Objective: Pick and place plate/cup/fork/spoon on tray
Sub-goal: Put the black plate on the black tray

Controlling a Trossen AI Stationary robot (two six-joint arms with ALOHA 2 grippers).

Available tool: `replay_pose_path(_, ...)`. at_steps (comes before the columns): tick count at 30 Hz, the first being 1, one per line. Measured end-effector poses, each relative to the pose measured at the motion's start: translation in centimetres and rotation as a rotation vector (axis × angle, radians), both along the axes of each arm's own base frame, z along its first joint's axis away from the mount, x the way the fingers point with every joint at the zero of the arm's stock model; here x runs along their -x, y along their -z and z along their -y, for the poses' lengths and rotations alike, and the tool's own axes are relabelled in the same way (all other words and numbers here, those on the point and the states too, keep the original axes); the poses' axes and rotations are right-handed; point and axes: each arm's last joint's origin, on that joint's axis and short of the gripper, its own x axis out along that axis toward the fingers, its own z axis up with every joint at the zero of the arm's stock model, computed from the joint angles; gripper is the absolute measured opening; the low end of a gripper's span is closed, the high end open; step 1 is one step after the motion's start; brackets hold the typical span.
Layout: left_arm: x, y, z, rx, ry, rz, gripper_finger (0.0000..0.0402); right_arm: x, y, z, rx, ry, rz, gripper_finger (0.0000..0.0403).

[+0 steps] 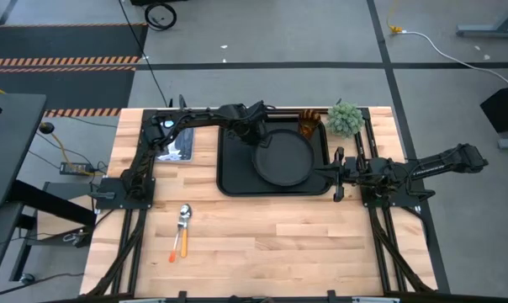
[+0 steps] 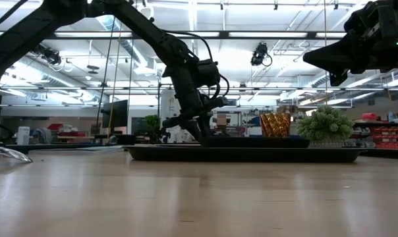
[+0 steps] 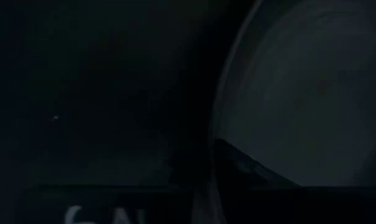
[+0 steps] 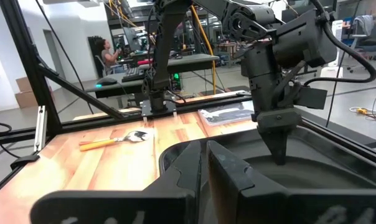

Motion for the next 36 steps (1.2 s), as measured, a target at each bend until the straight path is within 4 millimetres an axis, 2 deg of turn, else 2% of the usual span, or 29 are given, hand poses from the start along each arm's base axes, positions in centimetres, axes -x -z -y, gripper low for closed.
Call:
replay_pose_path(5,0.0,0.0,0.1,0.014,0.015,0.006,0.0108,0.0,0.0,0.0,0.000,0.000,0.000,0.0034)
replay_pose_path(9,0.3,-0.7,0.2,0.012,0.070,-0.011,0.0122,0.0,0.0,0.0,0.000,0.000,0.000,0.0034)
replay_pose_path(12,0.4,-1.5,0.1,-0.010,0.100,-0.030,0.0122,0.0,0.0,0.0,0.000,-0.001,0.000,0.0034)
replay_pose_path(18,0.3,-1.4,0.6,0.026,0.105,-0.030,0.0114,0.0,0.0,0.0,0.000,0.000,0.000,0.0034)
replay_pose_path(28,-0.7,-1.2,3.0,0.041,0.086,-0.052,0.0112,0.0,0.0,0.0,0.000,0.000,0.000,0.0034)
replay_pose_path(36,-2.1,-1.4,4.4,0.028,0.121,0.028,0.0112,0.0,0.0,0.0,0.000,0.000,0.000,0.0034)
